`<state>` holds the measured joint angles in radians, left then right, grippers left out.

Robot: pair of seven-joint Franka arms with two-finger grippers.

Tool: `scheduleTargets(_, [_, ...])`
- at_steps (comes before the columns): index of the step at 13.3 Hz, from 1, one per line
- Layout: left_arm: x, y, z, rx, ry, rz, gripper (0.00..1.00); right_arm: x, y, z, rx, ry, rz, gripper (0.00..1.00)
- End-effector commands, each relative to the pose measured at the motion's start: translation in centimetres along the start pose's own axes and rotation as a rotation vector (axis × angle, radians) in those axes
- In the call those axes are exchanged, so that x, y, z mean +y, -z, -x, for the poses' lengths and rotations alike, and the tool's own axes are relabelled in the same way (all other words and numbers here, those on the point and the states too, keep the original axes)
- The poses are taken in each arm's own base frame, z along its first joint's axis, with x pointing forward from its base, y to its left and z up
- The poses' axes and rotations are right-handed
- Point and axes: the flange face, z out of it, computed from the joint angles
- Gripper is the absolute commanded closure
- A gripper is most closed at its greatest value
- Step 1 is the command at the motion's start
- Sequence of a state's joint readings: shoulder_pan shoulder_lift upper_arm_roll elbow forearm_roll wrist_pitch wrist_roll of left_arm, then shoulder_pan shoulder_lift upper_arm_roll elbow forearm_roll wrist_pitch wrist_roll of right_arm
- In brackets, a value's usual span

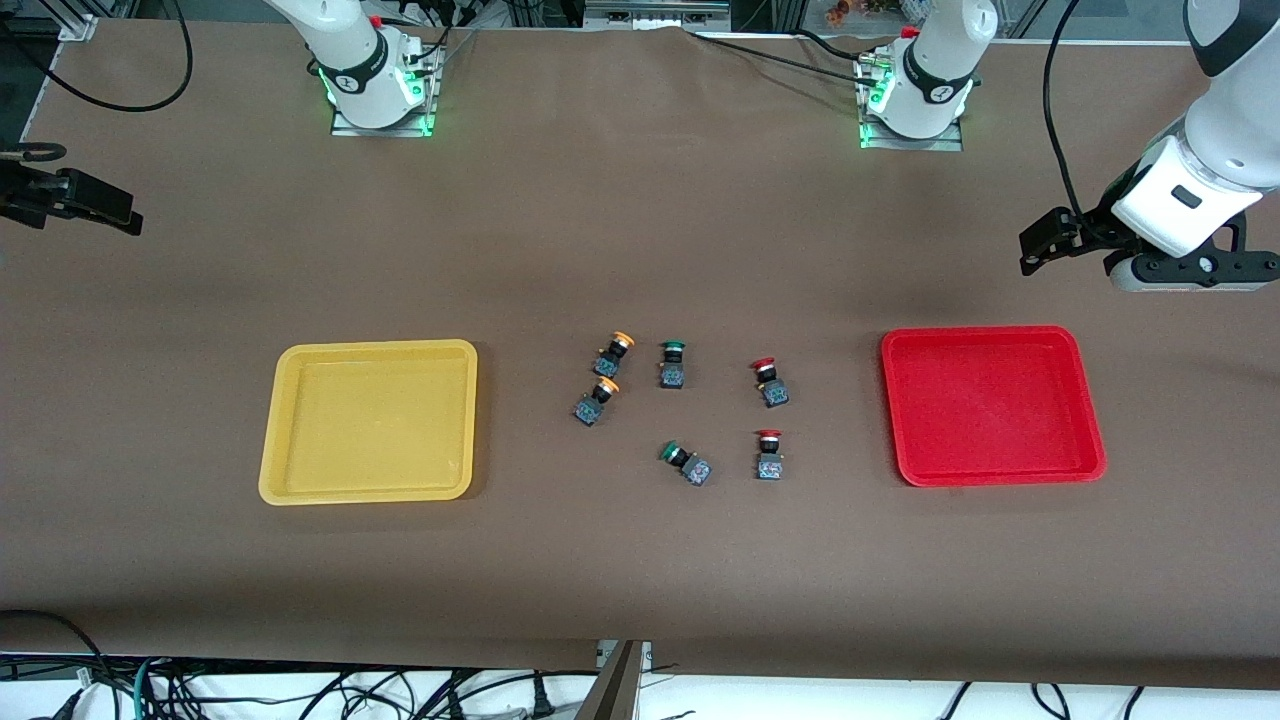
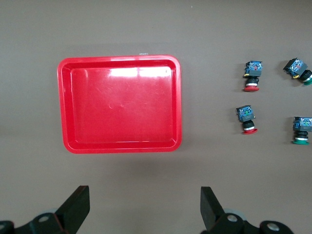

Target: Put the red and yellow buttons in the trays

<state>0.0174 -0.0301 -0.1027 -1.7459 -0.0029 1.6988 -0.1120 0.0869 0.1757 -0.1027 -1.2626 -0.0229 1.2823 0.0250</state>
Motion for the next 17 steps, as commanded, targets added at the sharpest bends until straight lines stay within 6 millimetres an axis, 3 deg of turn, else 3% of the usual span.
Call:
scheduleTargets(1, [0.0,0.7,-0.3,-0.002,-0.019,0.018,0.00,0.3,0.1,0.2,-0.003,0.003,-0.013,0.00])
scheduleTargets(12, [0.4,0.6,-0.2,-0.006,-0.022,0.017,0.00,0.5,0.0,0.2,-0.003,-0.001,-0.012,0.00])
scheduleTargets(17, [0.6,0.6,-0.1,-0.006,-0.025,0.019,0.00,0.3,-1.5,-1.4,-0.006,-0.007,-0.031,0.00])
